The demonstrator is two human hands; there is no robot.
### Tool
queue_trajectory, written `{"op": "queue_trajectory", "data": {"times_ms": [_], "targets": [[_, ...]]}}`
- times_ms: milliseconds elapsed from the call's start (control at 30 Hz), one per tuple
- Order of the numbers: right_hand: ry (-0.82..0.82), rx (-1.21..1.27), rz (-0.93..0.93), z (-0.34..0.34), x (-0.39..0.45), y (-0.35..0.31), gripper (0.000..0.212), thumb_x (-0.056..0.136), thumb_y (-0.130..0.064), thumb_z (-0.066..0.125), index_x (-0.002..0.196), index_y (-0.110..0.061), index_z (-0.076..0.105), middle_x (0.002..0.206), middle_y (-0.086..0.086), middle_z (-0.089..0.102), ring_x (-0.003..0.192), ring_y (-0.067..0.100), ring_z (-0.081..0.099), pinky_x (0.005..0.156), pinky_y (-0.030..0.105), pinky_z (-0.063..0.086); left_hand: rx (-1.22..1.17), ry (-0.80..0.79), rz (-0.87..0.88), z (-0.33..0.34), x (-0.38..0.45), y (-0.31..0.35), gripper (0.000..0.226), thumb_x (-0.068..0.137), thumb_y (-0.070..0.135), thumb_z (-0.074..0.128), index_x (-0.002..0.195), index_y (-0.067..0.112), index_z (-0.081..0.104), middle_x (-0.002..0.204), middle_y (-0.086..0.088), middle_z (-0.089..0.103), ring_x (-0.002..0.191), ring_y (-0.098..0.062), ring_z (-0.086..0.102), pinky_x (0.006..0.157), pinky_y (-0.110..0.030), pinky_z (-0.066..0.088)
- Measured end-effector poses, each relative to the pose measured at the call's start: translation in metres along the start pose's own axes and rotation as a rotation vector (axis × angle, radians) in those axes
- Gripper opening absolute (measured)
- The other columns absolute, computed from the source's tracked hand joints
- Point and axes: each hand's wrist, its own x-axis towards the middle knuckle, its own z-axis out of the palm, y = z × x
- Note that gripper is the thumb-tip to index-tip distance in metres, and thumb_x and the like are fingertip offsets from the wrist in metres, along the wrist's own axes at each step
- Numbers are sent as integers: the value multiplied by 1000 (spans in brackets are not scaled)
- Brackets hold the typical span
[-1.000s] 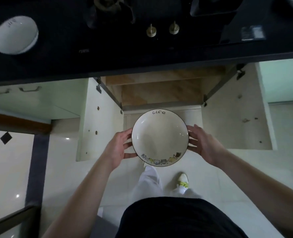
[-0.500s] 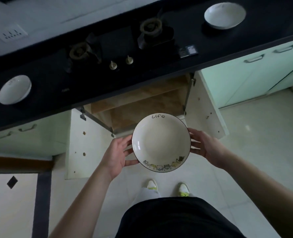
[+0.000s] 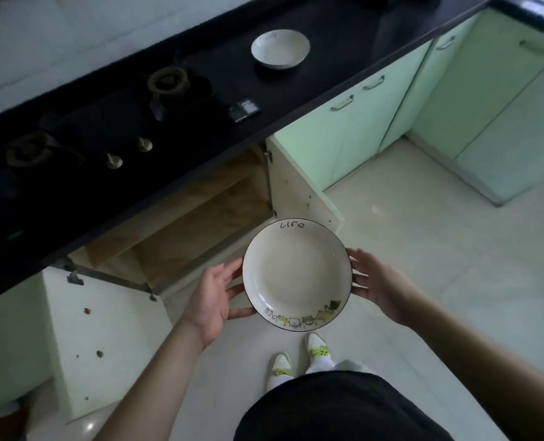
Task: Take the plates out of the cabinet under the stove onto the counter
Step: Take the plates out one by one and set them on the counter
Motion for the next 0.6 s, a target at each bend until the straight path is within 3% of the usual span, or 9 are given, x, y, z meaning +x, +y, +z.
{"op": "queue_trajectory", "data": {"times_ms": [100, 233, 433, 600], "targets": [[62, 45, -44, -22, -15, -3, 41, 102, -39, 35, 132, -18, 54, 131, 1, 60, 112, 20, 62, 85, 35, 50, 22, -65, -18, 27, 5, 3, 56, 97, 41, 19, 142, 21, 46, 144, -2, 48, 110, -20, 53, 75, -50, 57], [116, 107, -77, -56, -31, -5, 50, 102, -43, 32, 139, -13, 49, 134, 5, 59, 115, 23, 61, 90, 39, 49, 76, -139, -4, 67, 8, 10, 51, 97, 41, 18, 123, 27, 60, 137, -1, 54, 107, -20, 55, 77, -50, 54], [189, 127, -114, -118, -46, -16, 51, 101, -49, 32, 131, -16, 56, 128, 5, 64, 112, 24, 63, 98, 46, 48, 155, -196, -19, 132, 22, 12, 54, 96, 40, 22, 135, 21, 54, 138, -4, 55, 111, -23, 55, 84, -59, 51], [266, 141, -109, -194, -66, -25, 52, 101, -50, 29, 133, -17, 55, 125, 2, 65, 111, 20, 64, 95, 42, 50, 227, -243, -41, 214, 42, -6, 53, 97, 39, 20, 132, 22, 56, 135, -3, 58, 110, -21, 57, 84, -56, 52]]}}
